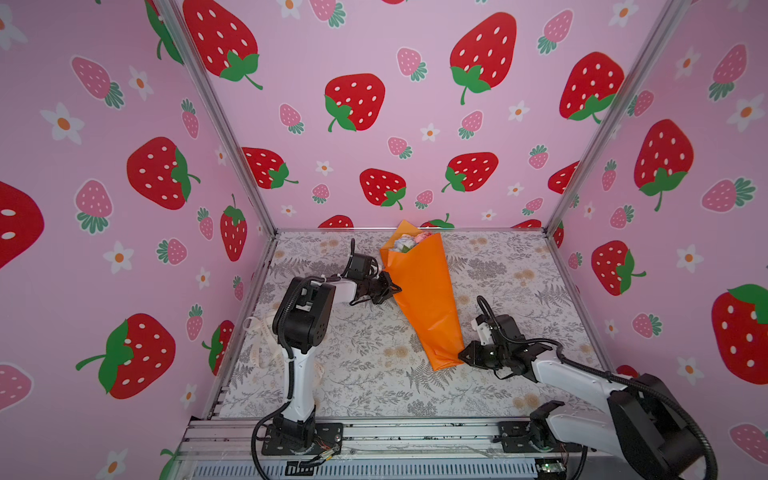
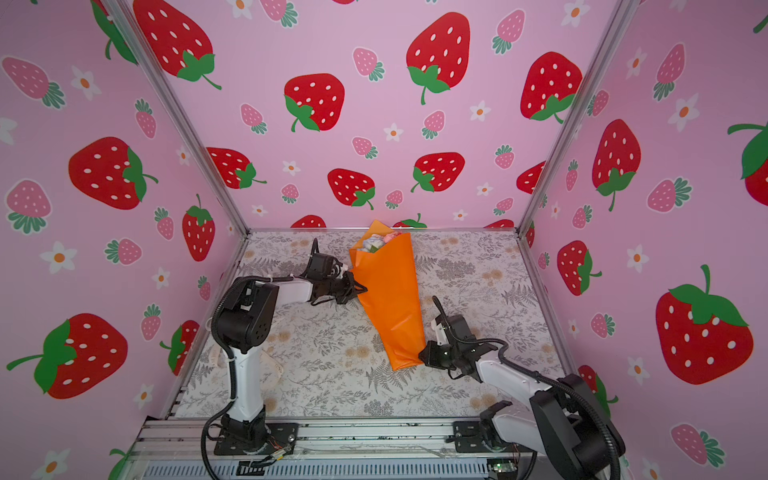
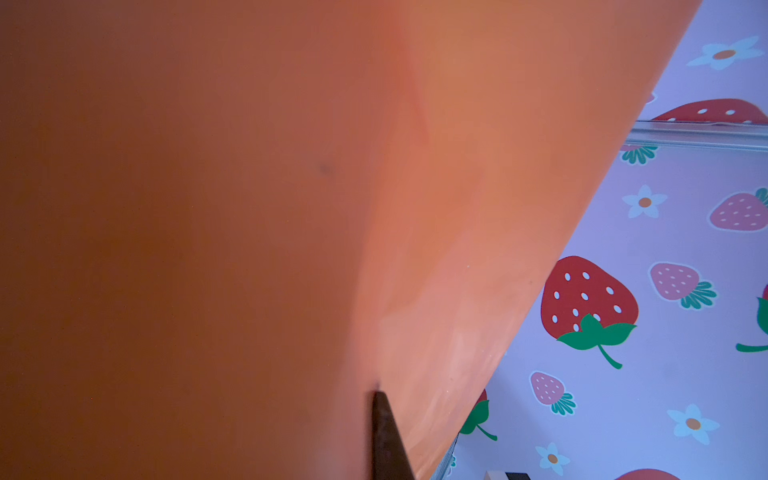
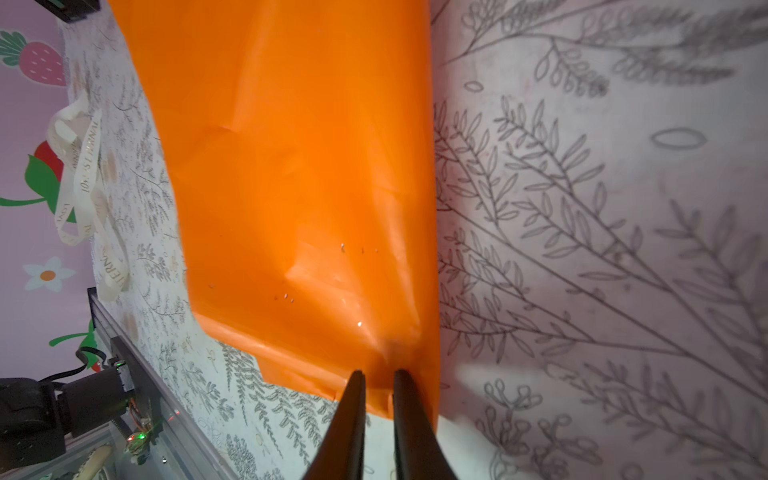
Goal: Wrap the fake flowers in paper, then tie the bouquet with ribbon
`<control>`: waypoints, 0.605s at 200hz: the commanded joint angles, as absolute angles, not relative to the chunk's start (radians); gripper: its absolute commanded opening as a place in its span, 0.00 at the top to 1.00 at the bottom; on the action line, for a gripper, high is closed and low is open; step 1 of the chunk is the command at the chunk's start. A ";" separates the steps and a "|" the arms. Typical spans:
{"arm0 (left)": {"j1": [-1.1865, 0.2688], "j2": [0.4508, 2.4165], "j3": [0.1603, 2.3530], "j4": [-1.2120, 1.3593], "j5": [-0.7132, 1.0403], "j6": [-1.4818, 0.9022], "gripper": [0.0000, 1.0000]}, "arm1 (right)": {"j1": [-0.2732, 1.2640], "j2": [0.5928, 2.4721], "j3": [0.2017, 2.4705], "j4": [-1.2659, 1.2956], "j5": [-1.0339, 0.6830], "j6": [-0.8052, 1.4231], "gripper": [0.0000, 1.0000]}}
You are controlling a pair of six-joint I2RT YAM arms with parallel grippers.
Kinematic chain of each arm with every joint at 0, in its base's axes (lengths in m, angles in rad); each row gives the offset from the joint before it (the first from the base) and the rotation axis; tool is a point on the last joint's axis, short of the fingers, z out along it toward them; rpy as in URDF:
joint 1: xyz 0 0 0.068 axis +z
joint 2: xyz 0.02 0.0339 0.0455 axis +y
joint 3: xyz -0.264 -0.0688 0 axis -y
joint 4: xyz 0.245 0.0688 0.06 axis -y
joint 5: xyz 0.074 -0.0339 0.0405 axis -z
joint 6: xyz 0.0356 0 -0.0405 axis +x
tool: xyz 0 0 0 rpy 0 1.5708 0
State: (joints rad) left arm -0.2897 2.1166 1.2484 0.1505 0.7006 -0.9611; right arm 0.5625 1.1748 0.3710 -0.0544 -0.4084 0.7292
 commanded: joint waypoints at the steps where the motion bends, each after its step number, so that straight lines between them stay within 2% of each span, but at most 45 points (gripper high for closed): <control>1: -0.281 2.120 1.278 0.127 0.713 -0.950 0.93 | 0.560 1.122 0.393 -0.117 -0.392 0.731 0.82; 41: -0.281 2.125 1.272 0.144 0.716 -0.961 0.93 | 0.560 1.173 0.378 -0.131 -0.360 0.709 0.83; 70: -0.280 2.120 1.272 0.142 0.721 -0.961 0.93 | 0.560 1.226 0.373 -0.128 -0.345 0.710 0.87; 101: -0.281 2.117 1.278 0.129 0.719 -0.954 0.93 | 0.560 1.149 0.432 -0.215 -0.301 0.692 0.87; 121: -0.282 2.117 1.276 0.130 0.719 -0.956 0.93 | 0.560 1.089 0.467 -0.191 -0.348 0.681 0.86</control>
State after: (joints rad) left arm -0.2859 2.1166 1.2484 0.1505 0.7090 -0.9615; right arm 0.5625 1.1584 0.4072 -0.1650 -0.3447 0.7013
